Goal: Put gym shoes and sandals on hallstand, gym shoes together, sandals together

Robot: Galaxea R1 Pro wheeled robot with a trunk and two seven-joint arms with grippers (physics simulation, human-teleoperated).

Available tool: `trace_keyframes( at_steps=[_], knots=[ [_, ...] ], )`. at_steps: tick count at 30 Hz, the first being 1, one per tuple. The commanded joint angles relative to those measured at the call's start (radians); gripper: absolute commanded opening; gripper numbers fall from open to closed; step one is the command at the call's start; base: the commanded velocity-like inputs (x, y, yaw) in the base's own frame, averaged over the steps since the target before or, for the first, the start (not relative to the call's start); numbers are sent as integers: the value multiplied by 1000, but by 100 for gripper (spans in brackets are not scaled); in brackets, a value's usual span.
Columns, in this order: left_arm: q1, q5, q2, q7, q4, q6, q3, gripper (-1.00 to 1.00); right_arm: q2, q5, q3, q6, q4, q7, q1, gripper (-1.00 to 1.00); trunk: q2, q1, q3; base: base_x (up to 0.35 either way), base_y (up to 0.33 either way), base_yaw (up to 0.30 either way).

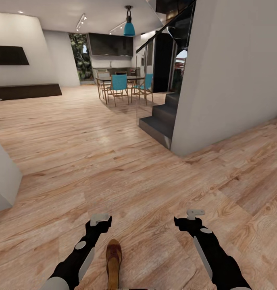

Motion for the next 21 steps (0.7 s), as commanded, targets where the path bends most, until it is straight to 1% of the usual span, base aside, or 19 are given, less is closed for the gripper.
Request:
trace_keyframes(
  at_steps=[1, 6, 15, 21],
  knots=[
    [0, 9, -1, 0, 6, -10, -1, 100, 0, 1, 0, 5, -1, 1, 0, 100, -1, 0, -6, 0, 0, 0],
    [0, 9, -2, 0, 35, -34, -1, 100, -1, 0, -1, 5, -1, 2, 0, 100, -2, 2, -34, 0, 0, 0],
    [0, 9, -3, 0, 45, -37, -2, 100, -2, 0, -1, 5, -2, 1, 0, 100, -4, 6, -82, 0, 0, 0],
    [0, 10, -3, 0, 45, -38, -2, 100, 0, 0, 1, 5, -36, 1, 0, 100, -5, 9, -107, 0, 0, 0]
  ],
)
